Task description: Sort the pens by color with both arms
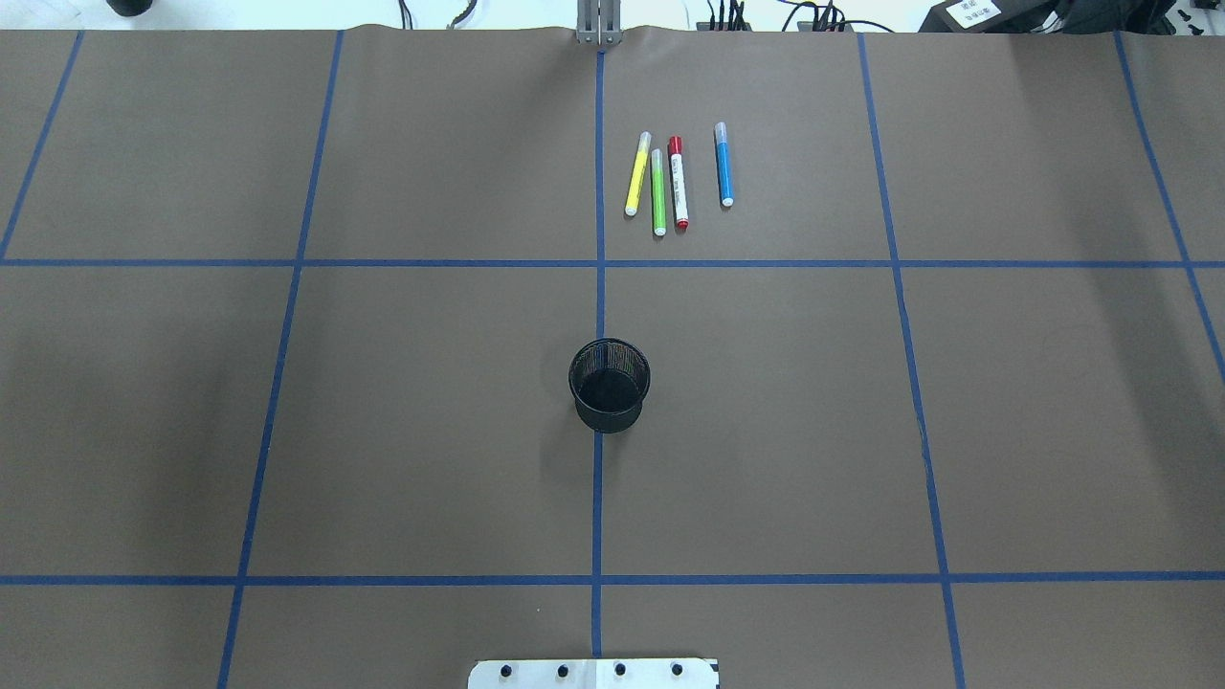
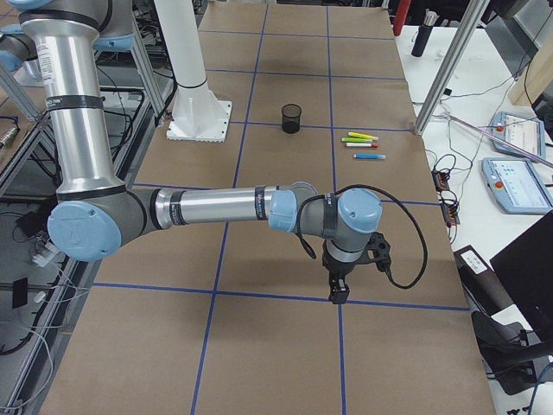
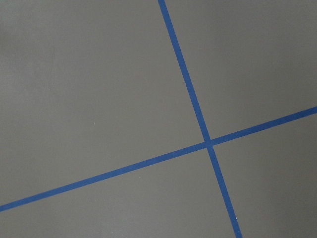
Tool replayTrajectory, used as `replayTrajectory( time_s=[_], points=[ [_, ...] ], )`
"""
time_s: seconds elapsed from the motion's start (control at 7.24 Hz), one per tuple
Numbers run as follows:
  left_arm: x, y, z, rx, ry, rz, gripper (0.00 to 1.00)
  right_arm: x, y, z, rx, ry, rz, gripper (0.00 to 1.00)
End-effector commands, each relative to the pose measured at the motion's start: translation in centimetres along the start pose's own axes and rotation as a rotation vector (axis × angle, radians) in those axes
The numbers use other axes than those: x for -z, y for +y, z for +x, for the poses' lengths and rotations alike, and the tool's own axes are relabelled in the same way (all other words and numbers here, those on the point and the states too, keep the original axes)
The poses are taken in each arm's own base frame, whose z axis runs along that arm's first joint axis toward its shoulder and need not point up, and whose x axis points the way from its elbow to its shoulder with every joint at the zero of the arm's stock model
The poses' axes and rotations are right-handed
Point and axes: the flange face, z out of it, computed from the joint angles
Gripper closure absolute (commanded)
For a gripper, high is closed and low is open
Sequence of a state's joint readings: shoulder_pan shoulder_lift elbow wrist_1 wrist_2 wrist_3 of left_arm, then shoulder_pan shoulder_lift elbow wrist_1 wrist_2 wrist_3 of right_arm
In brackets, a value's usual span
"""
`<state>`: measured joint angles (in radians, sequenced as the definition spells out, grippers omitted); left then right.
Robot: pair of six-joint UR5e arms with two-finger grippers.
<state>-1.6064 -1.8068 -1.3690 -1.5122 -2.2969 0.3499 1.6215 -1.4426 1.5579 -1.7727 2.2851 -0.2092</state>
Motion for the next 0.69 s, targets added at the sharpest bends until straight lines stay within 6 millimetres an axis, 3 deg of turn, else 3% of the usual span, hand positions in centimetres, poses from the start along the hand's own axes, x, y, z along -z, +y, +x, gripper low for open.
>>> replayTrajectory(
  time_s=[0.0, 0.55],
  points=[
    [-0.5, 1.1, 0.1, 0.068, 0.05, 0.004, 0.0, -0.4, 0.0, -0.3, -0.038, 0.004, -0.007, 0.01],
    [0.7, 6.1, 3.3, 0.133, 0.085, 0.031, 0.0, -1.8, -1.5, -2.6, -0.074, 0.03, 0.003, 0.01]
  ],
)
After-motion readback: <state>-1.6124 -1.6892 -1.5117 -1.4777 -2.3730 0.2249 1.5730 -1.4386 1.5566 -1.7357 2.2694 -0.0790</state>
